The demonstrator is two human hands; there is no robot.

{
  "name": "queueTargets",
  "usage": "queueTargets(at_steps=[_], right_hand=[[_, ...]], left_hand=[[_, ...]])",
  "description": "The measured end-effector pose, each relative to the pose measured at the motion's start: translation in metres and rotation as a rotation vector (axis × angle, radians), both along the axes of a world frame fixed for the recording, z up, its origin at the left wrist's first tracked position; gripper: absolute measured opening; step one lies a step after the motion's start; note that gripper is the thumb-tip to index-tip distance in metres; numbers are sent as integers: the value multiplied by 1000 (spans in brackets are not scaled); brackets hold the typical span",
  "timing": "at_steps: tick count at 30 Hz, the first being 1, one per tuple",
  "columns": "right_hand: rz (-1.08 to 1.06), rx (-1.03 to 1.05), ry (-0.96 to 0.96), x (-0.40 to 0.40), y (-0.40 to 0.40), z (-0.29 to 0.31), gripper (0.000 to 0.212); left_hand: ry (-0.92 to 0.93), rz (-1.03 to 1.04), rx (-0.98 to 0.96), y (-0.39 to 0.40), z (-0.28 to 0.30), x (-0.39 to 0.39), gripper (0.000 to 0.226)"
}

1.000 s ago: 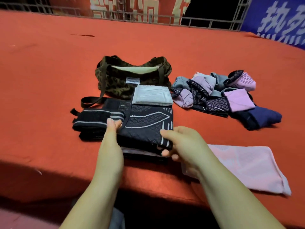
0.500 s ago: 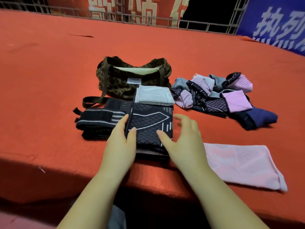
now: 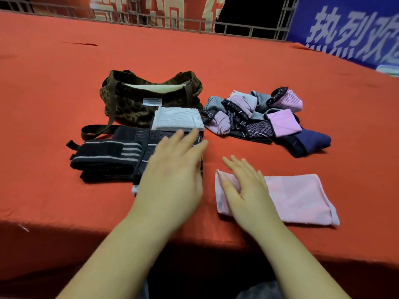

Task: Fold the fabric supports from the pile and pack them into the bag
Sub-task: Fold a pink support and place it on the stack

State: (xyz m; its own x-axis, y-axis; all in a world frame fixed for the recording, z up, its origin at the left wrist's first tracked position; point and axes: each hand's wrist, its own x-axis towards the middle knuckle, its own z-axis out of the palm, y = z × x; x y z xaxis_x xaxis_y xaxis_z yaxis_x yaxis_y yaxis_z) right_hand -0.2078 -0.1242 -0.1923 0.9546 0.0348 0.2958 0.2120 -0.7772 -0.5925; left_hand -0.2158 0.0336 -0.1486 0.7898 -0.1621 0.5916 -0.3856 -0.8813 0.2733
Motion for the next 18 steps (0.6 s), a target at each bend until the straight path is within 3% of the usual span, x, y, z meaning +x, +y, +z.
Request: queueTargets(at_steps=[3,6,8,10,13,18], right_hand=[[-261,39,-55,-14,-35,-15,54],[-563,-16,-148,-30,-77,-29,53],[-707,1,-65,-42,-101,-37,58],[-779,25,-29,-53,-120,-43,56],[-804,36,-75,-62,-135,-46,34],[-774,-11,-96,-66,-146,-44,11]], left_hand=[[85,-322,-67,-57,-16,-19,48],[288,-374,31,-89,-42,-24,46],[394,-340,102,-95,-59,-18,53],[419,-335,151,-94,-73,-12,59],[429,-318,197,-88,-82,-8,46],[386,-330,110,-82,-86,-2,42]])
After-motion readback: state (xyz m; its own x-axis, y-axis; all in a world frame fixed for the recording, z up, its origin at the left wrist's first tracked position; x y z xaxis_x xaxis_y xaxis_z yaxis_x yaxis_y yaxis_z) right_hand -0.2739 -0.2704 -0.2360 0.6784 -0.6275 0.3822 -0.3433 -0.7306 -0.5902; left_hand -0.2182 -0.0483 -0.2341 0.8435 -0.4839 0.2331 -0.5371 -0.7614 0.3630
